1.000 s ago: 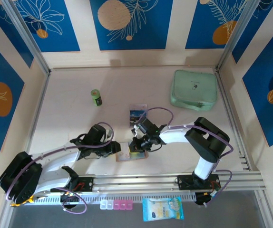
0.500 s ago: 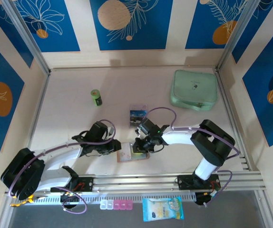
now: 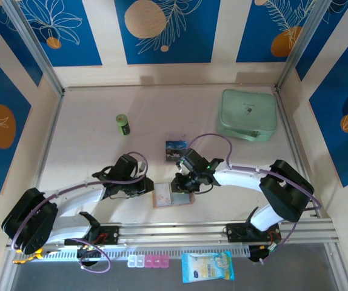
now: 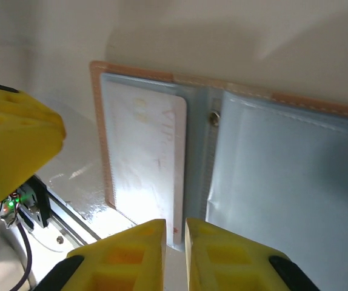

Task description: Take the credit cards out of the card holder

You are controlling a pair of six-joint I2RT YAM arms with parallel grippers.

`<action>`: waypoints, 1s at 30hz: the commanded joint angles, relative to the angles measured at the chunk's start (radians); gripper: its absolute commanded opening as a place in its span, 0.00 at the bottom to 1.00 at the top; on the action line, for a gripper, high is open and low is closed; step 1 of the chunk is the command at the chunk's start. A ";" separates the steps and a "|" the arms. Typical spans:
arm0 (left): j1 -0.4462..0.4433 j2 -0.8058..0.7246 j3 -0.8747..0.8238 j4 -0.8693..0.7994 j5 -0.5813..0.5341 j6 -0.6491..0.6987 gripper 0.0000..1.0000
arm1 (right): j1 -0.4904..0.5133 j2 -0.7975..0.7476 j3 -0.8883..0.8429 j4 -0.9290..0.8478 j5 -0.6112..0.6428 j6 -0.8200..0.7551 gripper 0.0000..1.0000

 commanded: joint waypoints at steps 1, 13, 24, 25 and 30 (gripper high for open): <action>0.011 0.016 0.022 0.032 0.027 -0.002 0.14 | 0.003 -0.008 -0.026 0.063 -0.037 0.034 0.18; -0.006 0.078 0.013 0.114 0.059 -0.028 0.07 | -0.001 0.086 -0.025 0.190 -0.092 0.059 0.21; -0.020 0.126 0.016 0.134 0.071 -0.031 0.05 | -0.002 0.120 -0.015 0.178 -0.086 0.046 0.21; -0.021 0.132 0.017 0.132 0.068 -0.029 0.04 | -0.001 0.123 -0.012 0.169 -0.083 0.044 0.21; -0.024 0.145 0.010 0.121 0.051 -0.021 0.04 | 0.004 0.145 -0.013 0.169 -0.082 0.043 0.21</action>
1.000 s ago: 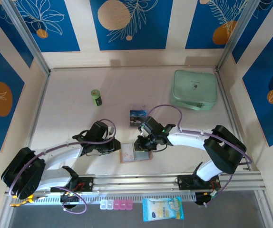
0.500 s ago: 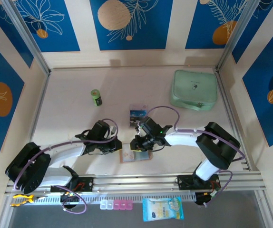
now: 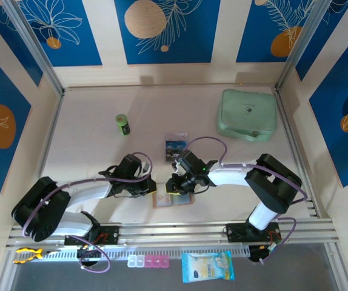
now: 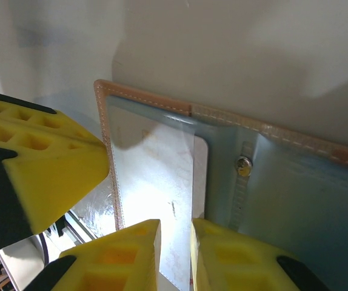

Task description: Take the credit cards out of the card holder

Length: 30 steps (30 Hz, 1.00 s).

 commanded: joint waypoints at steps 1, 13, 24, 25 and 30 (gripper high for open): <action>-0.008 0.014 0.009 -0.006 0.002 0.007 0.03 | 0.005 0.029 0.007 -0.014 -0.008 -0.004 0.21; -0.008 0.033 -0.013 -0.005 -0.013 0.012 0.02 | 0.014 0.062 -0.005 0.068 -0.054 0.025 0.15; -0.008 -0.057 -0.003 -0.097 -0.055 0.020 0.06 | 0.025 0.022 0.007 -0.061 0.038 0.020 0.26; -0.009 -0.056 -0.003 -0.103 -0.058 0.024 0.06 | 0.027 0.013 0.011 -0.081 0.052 0.016 0.26; -0.007 -0.008 -0.014 -0.067 -0.041 0.024 0.06 | 0.032 -0.009 0.025 -0.126 0.082 0.000 0.27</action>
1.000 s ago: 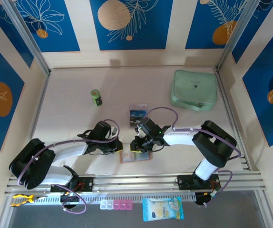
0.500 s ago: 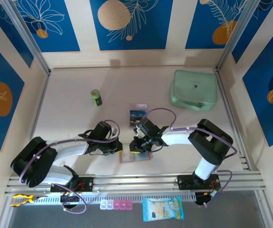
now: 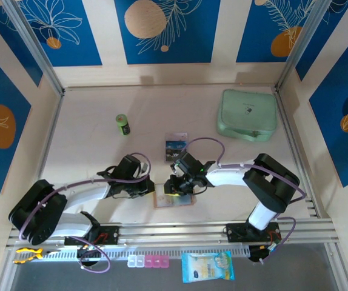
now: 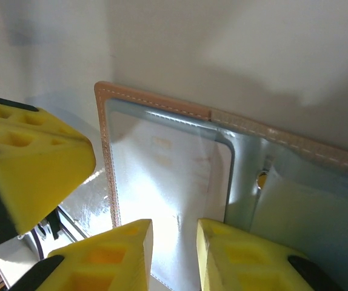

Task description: Take the credit cards out of the card holder

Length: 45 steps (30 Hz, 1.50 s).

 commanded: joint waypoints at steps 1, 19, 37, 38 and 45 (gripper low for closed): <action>-0.006 0.034 -0.015 -0.007 -0.004 0.019 0.06 | 0.005 -0.019 0.012 -0.105 0.051 -0.019 0.27; -0.011 0.004 0.044 -0.015 0.051 0.016 0.05 | 0.021 0.005 0.028 -0.093 0.041 -0.019 0.28; -0.014 0.114 0.025 -0.078 -0.014 0.068 0.03 | 0.020 -0.021 0.043 -0.183 0.103 -0.036 0.28; -0.013 0.114 0.026 -0.083 -0.017 0.071 0.03 | 0.019 -0.023 0.044 -0.191 0.107 -0.039 0.28; 0.006 0.098 0.031 -0.127 -0.033 0.097 0.02 | 0.017 -0.030 0.069 -0.216 0.106 -0.056 0.28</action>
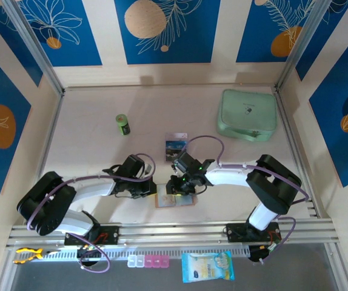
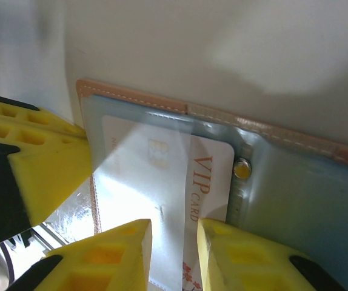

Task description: Take the credit cards out of the card holder

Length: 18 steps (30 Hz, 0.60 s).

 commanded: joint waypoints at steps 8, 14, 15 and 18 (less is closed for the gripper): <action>0.047 -0.041 0.025 -0.206 -0.091 0.088 0.03 | 0.001 -0.075 0.020 -0.043 0.002 -0.015 0.28; 0.056 -0.083 0.052 -0.212 -0.058 0.094 0.04 | -0.010 -0.085 0.018 -0.050 -0.001 -0.021 0.28; 0.057 -0.094 0.060 -0.217 -0.057 0.090 0.04 | -0.010 -0.080 0.020 -0.050 -0.003 -0.023 0.28; 0.056 -0.125 0.083 -0.231 -0.048 0.081 0.04 | -0.013 -0.065 0.021 -0.048 -0.008 -0.026 0.28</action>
